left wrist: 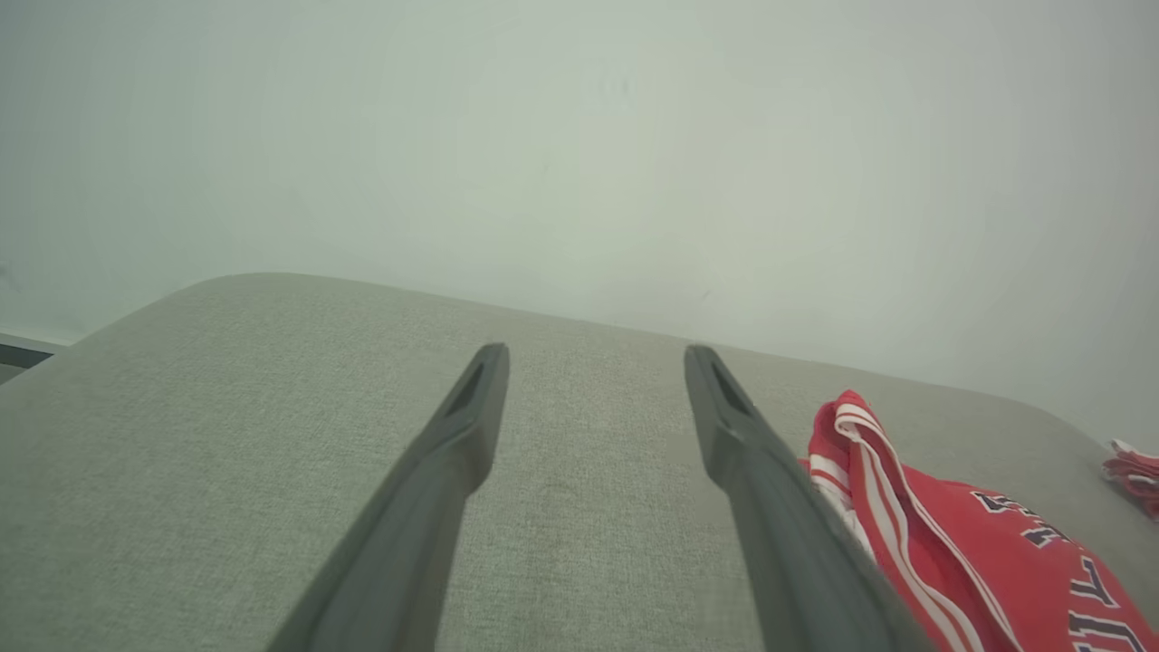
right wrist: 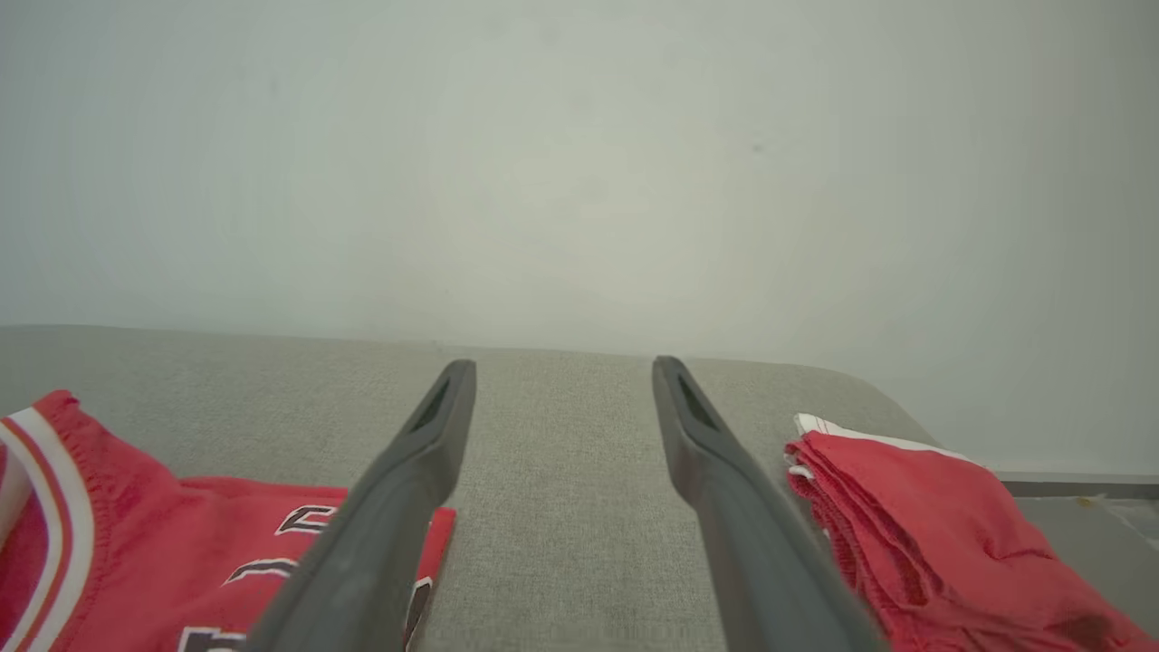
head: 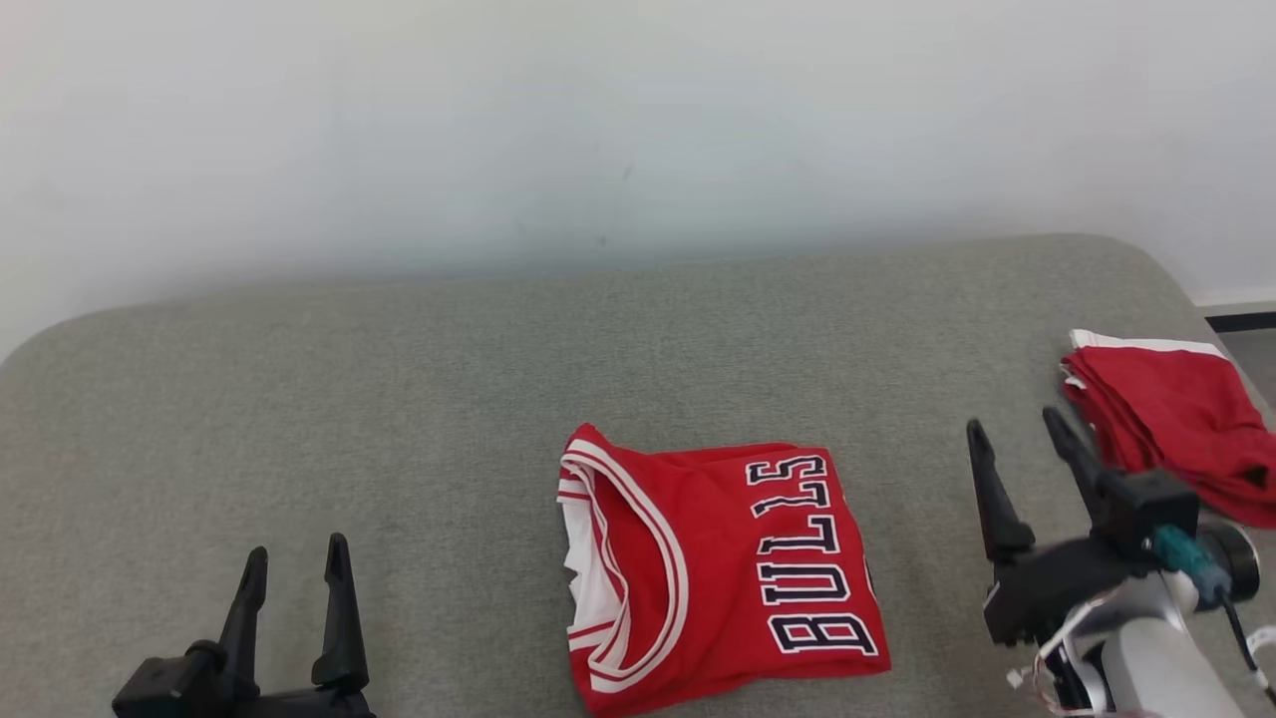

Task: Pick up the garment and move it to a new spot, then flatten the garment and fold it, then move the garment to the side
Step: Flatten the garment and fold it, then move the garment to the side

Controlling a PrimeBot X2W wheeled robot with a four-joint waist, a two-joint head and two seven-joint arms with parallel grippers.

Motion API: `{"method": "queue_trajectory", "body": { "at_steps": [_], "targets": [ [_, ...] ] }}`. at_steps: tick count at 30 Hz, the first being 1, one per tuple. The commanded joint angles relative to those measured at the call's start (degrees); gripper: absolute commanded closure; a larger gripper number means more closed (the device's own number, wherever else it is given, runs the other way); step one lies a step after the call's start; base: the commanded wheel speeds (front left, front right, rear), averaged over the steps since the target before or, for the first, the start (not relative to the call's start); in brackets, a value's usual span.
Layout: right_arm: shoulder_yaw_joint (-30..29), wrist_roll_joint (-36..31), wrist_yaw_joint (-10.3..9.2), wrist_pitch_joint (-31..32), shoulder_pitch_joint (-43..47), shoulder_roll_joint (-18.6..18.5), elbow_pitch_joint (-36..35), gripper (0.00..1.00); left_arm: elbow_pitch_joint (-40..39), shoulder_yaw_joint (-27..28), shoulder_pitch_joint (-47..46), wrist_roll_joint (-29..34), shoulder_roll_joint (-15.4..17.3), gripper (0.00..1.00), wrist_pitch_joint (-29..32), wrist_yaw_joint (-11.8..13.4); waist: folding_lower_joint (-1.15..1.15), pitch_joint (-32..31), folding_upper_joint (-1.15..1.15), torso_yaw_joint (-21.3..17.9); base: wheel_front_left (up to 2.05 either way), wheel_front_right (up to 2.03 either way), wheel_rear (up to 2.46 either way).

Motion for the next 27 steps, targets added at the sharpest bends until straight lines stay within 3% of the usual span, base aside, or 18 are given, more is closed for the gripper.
{"method": "queue_trajectory", "body": {
  "at_steps": [1,11,27],
  "targets": [
    [-0.03,-0.52,-0.16,-0.33,1.89,-0.16,-1.2,0.0,-0.24,0.16,0.51,0.31,0.01,0.0,-0.01,-0.24,0.0,-0.3,0.0,-1.1,0.0,0.0,0.0],
    [-0.5,0.85,-0.16,1.36,9.16,0.95,-5.35,0.0,0.98,0.45,2.54,0.4,0.03,0.0,0.0,-0.4,0.0,-1.06,0.0,-2.13,0.0,0.0,0.0],
    [1.0,1.74,-0.16,2.95,10.35,2.08,-8.41,0.0,0.04,1.67,3.79,0.26,0.02,0.0,0.0,0.53,0.0,-1.47,0.0,-1.51,0.0,0.0,0.0]
  ]
}}
